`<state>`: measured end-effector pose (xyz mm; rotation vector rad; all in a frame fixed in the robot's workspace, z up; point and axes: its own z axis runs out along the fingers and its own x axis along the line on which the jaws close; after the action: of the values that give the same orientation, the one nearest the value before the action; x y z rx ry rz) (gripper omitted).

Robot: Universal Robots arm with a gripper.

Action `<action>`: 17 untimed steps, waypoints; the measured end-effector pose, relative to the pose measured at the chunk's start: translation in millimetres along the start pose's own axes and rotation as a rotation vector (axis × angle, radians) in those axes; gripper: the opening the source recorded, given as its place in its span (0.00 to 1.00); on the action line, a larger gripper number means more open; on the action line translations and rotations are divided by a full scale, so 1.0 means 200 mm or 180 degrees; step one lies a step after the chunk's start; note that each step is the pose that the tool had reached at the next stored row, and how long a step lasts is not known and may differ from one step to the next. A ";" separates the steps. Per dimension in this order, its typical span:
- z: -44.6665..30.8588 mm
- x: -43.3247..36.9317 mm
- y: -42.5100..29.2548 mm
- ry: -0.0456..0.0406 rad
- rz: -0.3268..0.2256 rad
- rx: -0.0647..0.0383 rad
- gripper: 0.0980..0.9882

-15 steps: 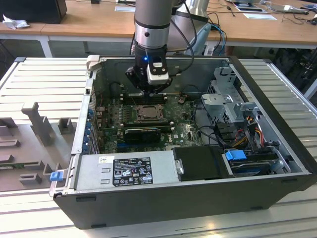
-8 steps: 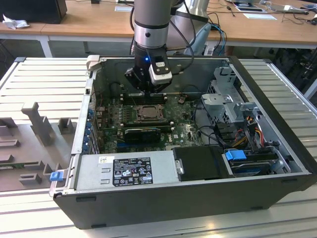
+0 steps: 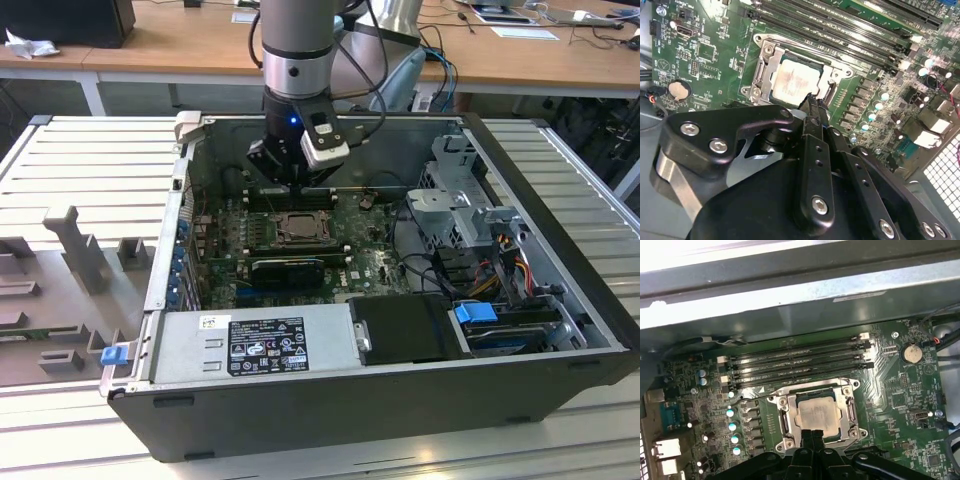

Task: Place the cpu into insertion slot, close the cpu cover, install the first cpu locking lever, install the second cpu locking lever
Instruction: 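Install the first cpu locking lever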

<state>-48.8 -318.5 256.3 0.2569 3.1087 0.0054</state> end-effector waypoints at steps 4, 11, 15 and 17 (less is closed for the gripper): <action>0.000 0.010 -0.002 0.0000 -0.0002 0.0000 0.01; -0.001 0.035 -0.006 0.0000 -0.0002 0.0000 0.01; -0.001 0.054 -0.009 0.0000 -0.0002 0.0000 0.01; -0.002 0.073 -0.013 0.0000 -0.0003 0.0000 0.01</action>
<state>-63.6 -318.6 256.4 0.2556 3.1089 0.0055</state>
